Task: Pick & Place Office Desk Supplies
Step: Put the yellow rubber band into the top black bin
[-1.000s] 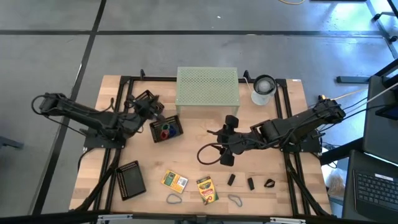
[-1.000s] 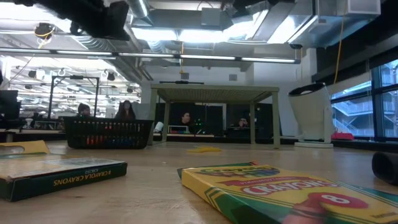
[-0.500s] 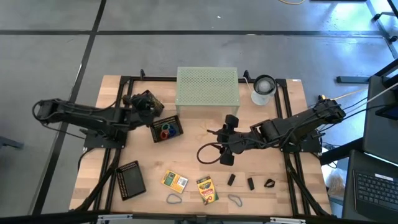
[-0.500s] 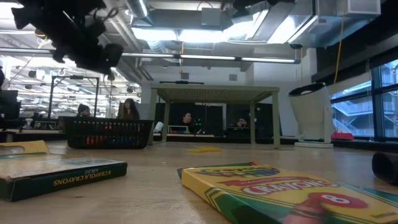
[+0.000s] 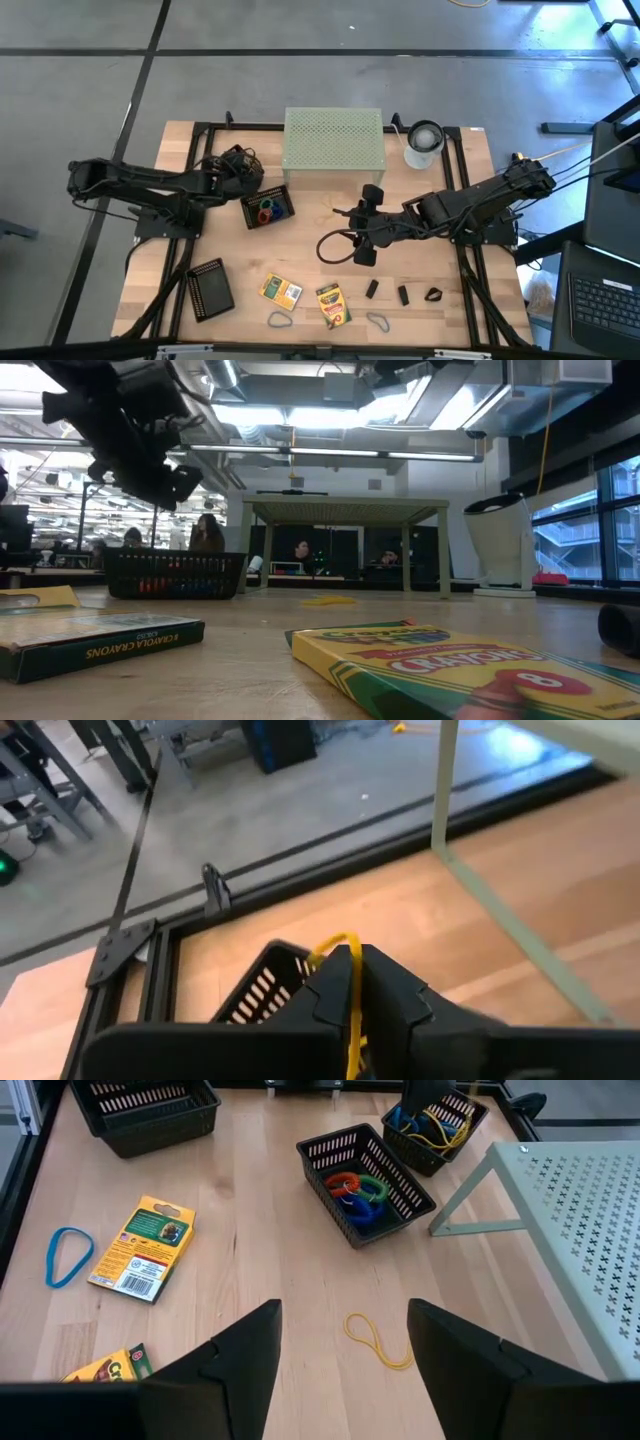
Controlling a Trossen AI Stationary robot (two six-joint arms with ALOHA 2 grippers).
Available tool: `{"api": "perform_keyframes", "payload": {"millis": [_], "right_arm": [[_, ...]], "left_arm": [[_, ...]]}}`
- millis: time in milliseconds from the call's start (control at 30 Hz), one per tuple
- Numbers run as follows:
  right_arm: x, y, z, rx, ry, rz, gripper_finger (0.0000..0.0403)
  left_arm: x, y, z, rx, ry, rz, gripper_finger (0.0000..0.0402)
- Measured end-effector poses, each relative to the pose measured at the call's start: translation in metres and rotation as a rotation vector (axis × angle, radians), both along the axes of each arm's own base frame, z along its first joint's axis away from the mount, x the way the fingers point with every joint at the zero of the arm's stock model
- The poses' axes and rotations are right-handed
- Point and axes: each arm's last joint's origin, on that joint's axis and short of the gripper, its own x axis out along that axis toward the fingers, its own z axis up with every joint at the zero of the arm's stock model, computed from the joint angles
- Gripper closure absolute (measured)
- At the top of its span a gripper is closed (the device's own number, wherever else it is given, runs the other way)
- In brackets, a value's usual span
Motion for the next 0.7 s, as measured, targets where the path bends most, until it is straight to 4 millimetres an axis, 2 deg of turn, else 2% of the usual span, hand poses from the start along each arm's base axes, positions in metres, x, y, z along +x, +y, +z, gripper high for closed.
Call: {"api": "perform_keyframes", "payload": {"millis": [267, 467, 567, 700], "right_arm": [[0.0, 0.0, 0.0, 0.0, 0.0, 0.0, 0.0184], [0.0, 0.0, 0.0, 0.001, 0.0, -0.001, 0.0184], [0.001, -0.001, -0.007, 0.0, 0.003, -0.004, 0.0184], [0.001, -0.004, -0.028, -0.01, 0.017, -0.01, 0.0184]], "left_arm": [[0.003, 0.008, -0.014, -0.092, 0.079, 0.009, 0.0323], [0.001, 0.011, -0.014, -0.097, 0.071, 0.038, 0.0283], [0.001, 0.011, -0.014, -0.11, 0.068, 0.031, 0.0273], [0.002, 0.009, -0.016, -0.181, 0.054, -0.013, 0.027]]}}
